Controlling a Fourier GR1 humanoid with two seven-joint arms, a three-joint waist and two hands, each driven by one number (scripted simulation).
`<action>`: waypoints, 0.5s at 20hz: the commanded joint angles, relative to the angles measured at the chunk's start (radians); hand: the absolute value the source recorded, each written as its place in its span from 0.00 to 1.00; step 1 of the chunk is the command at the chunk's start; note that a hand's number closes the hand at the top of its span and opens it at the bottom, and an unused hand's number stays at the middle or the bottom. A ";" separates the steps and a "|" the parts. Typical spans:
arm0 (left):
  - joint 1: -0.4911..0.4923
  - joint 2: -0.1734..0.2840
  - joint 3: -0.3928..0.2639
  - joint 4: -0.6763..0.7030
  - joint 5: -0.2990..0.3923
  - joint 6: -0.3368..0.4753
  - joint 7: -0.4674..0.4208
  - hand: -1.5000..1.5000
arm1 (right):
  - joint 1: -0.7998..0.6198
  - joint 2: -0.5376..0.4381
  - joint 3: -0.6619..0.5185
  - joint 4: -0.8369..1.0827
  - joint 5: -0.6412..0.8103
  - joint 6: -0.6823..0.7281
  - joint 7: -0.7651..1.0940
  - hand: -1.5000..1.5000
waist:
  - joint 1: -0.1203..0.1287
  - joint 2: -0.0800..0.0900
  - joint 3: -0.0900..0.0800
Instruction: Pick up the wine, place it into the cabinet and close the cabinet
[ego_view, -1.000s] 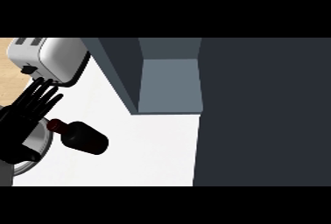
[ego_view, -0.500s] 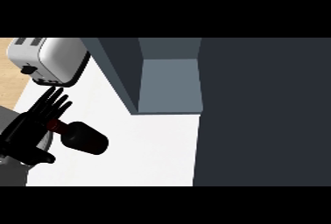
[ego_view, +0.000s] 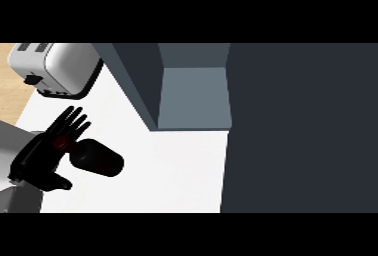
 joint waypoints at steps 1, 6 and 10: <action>-0.075 0.006 0.000 0.113 -0.053 -0.001 -0.064 0.00 | -0.029 -0.001 0.020 -0.177 -0.041 -0.047 0.134 0.00 | -0.002 0.001 -0.001; -0.008 -0.013 -0.032 0.096 -0.092 -0.037 -0.128 0.00 | 0.034 0.042 0.071 -0.144 0.004 -0.023 0.044 0.00 | 0.005 0.000 0.000; -0.041 -0.027 -0.048 0.224 -0.184 -0.044 -0.252 0.00 | 0.002 0.007 -0.029 -0.144 -0.096 -0.012 0.076 0.00 | -0.002 0.002 -0.001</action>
